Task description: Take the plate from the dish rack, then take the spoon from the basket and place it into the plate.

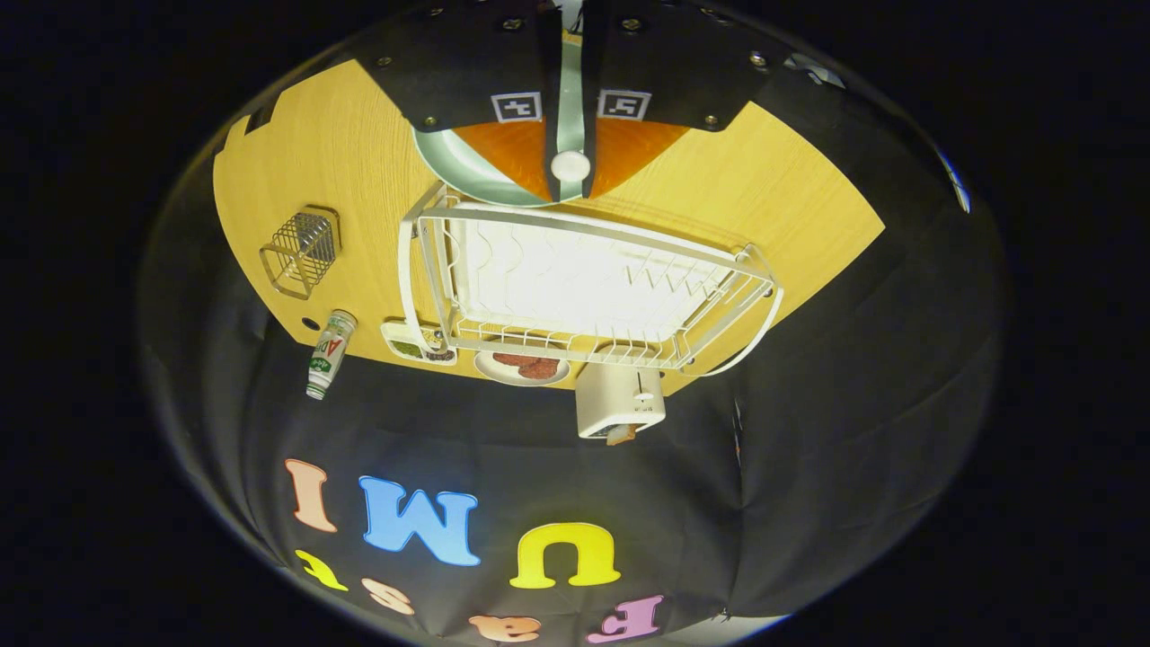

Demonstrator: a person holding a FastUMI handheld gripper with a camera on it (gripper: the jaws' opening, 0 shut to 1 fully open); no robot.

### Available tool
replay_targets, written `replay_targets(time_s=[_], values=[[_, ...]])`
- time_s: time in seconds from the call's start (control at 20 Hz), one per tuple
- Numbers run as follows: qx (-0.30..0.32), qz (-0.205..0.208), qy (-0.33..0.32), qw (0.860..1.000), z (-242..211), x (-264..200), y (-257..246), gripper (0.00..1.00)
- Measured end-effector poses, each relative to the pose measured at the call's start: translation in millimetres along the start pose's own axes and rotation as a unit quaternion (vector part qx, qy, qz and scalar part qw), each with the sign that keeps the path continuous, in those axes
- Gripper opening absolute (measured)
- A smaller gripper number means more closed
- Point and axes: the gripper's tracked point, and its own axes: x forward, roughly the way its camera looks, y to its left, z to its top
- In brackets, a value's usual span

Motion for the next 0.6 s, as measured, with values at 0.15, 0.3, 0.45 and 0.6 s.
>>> replay_targets(time_s=[0.15, 0.3, 0.45, 0.6], values=[[-0.01, 0.011, 0.002, 1.0, 0.2, 2.1, 0.0, 0.09], [-0.018, 0.018, 0.005, 1.0, 3.4, 2.7, -2.1, 0.11], [-0.031, 0.021, 0.007, 0.999, 2.4, 4.5, -4.6, 0.14], [-0.04, 0.014, 0.009, 0.999, 4.3, 3.6, -11.2, 0.14]])
